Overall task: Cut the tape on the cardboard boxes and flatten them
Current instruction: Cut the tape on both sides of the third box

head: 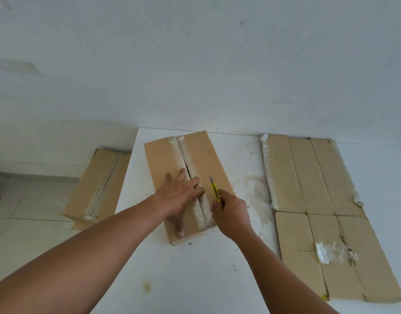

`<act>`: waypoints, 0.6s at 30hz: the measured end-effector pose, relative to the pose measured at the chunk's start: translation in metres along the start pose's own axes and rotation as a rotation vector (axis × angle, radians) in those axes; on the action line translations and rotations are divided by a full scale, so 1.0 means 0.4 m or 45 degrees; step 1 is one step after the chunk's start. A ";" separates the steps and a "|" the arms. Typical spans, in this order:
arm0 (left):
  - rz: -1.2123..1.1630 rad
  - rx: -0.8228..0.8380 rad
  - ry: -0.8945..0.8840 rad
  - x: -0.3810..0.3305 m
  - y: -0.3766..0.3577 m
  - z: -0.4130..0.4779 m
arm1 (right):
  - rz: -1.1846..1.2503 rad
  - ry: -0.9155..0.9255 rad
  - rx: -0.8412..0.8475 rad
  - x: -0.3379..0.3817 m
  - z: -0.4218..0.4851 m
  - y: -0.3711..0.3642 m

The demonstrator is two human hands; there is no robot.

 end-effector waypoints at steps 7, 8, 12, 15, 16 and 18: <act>-0.046 0.000 0.040 0.010 -0.009 -0.009 | -0.117 0.053 -0.087 0.019 -0.015 -0.017; -0.044 0.004 0.047 0.011 -0.011 -0.008 | -0.125 0.050 -0.077 0.024 -0.014 -0.015; -0.068 -0.015 0.036 0.015 -0.023 -0.002 | -0.258 0.032 -0.012 0.031 -0.036 0.010; -0.058 -0.008 0.016 0.016 -0.030 0.002 | -0.397 0.067 -0.014 0.030 -0.100 0.019; -0.054 -0.001 0.011 0.018 -0.034 0.006 | -0.436 0.082 0.000 0.033 -0.124 0.012; -0.063 0.002 0.008 0.020 -0.038 0.010 | -0.482 0.100 0.053 0.046 -0.155 -0.015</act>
Point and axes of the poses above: each hand's wrist, its own z-axis towards the middle knuckle, its own y-axis out of the back of the hand, x = y × z, the point moved 4 cm from there along z, towards the middle knuckle, and after that the axes turned 13 degrees about -z, right-handed, at the moved point
